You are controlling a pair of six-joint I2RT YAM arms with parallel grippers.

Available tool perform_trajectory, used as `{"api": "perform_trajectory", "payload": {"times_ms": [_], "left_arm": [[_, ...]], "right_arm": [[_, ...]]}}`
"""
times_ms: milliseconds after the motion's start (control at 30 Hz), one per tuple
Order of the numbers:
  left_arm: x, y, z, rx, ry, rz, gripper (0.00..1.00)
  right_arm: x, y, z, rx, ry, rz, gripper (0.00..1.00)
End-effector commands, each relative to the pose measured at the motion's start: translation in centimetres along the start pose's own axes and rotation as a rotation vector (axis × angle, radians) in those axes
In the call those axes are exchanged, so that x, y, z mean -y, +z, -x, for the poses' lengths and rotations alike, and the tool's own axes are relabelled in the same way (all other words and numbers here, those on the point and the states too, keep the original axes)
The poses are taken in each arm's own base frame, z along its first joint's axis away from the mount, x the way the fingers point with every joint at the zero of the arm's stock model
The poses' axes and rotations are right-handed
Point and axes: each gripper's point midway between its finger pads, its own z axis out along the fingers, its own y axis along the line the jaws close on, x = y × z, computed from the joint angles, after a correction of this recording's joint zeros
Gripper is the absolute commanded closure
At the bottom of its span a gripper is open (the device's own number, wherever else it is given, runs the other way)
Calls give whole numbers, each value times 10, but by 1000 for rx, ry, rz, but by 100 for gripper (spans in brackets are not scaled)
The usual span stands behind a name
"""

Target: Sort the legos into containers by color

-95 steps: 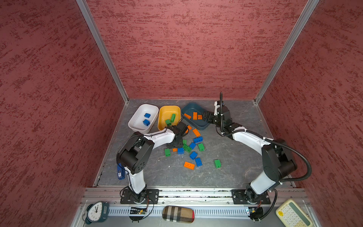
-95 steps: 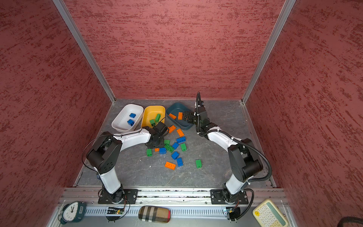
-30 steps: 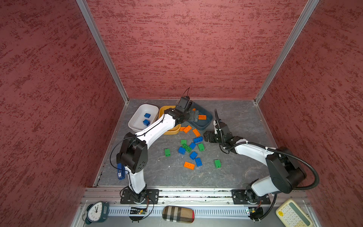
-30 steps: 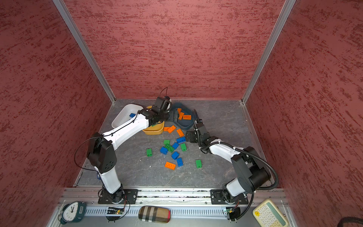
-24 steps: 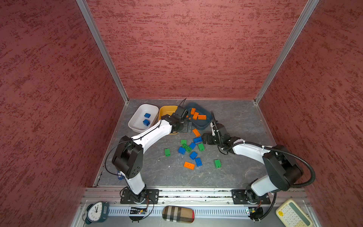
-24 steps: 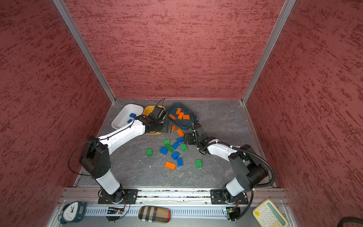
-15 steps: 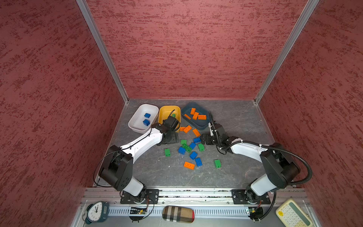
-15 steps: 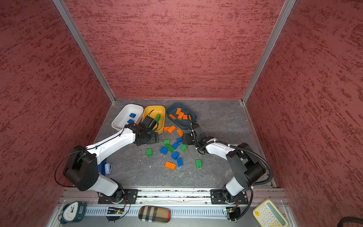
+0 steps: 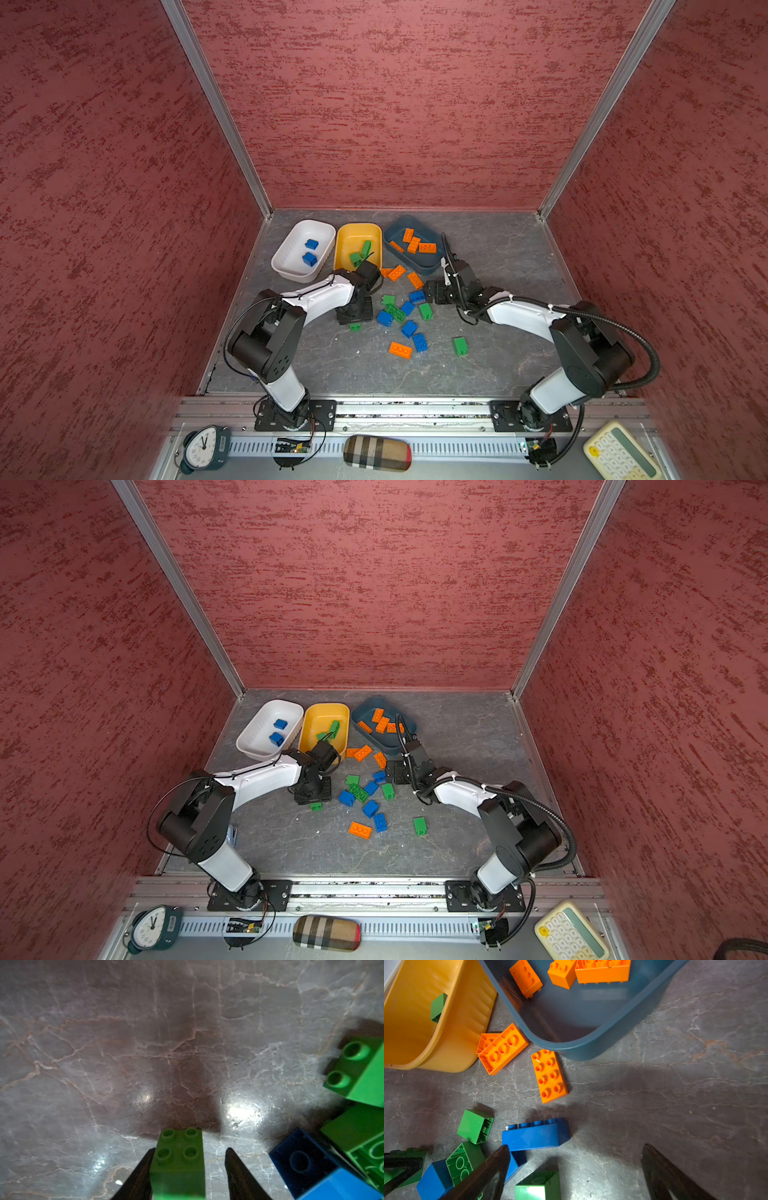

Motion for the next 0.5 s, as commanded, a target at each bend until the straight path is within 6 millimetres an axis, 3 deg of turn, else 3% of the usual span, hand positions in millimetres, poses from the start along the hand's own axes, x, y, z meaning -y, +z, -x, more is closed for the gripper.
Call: {"api": "perform_trajectory", "payload": {"times_ms": [0, 233, 467], "left_arm": [[3, -2, 0, 11, 7, 8, 57], [2, -15, 11, 78, 30, 4, 70], [9, -63, 51, 242, -1, -91, 74]], "right_arm": [[-2, -1, 8, 29, -8, -11, 1], [-7, -3, 11, 29, -27, -2, 1], [-12, -2, 11, 24, -51, 1, 1]]}}
